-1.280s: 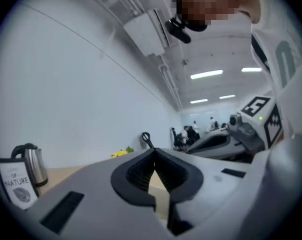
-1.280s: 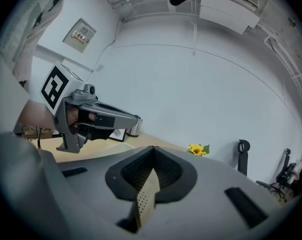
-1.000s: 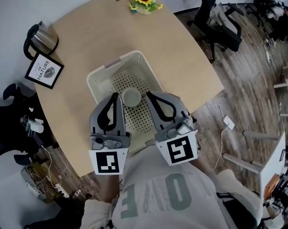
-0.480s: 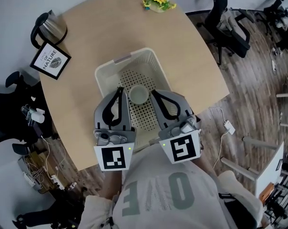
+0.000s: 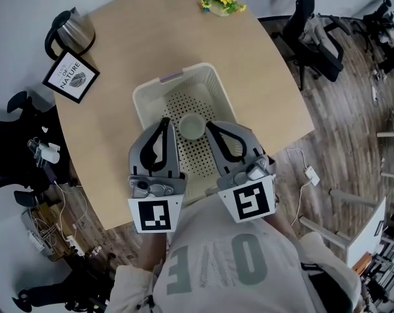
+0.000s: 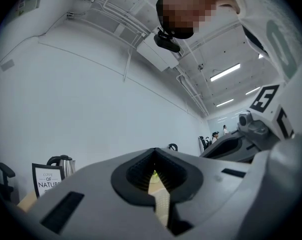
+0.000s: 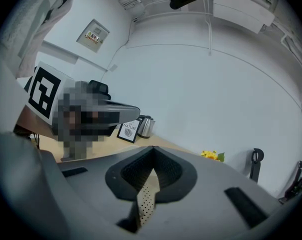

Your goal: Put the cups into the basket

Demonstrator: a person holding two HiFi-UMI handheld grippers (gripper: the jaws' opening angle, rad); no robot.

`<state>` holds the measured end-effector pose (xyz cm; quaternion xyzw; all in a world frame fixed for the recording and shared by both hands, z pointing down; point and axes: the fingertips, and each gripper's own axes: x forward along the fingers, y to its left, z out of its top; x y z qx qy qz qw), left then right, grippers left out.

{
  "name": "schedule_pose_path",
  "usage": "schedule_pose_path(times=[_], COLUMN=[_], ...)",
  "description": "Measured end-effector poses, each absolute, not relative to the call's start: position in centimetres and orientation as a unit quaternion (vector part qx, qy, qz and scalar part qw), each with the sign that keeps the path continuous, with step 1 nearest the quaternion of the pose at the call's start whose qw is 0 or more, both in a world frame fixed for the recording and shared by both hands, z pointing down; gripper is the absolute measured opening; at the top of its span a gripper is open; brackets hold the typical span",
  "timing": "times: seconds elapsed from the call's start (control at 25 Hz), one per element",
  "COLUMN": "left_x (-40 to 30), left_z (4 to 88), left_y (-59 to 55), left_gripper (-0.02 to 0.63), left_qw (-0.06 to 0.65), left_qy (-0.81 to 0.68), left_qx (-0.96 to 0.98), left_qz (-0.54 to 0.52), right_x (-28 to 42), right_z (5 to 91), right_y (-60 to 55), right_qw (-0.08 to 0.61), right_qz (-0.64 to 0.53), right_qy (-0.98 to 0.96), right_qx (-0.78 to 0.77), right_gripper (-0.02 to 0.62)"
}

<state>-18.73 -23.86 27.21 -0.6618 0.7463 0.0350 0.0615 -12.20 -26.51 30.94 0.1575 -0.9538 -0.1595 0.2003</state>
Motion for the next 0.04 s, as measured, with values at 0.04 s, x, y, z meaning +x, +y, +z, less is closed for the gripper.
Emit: schedule_pose_path(times=[0.04], left_x=[-18.69], left_z=[27.21], left_y=[-23.80], left_gripper=[0.009], left_qw=[0.063], left_qy=[0.746], left_qx=[-0.662], left_qz=[0.033], right_x=[-12.22], right_z=[30.94], right_y=[-26.44], right_qw=[0.201], right_qz=[-0.160], right_qy=[-0.954], right_qx=[0.157], right_gripper=[-0.002])
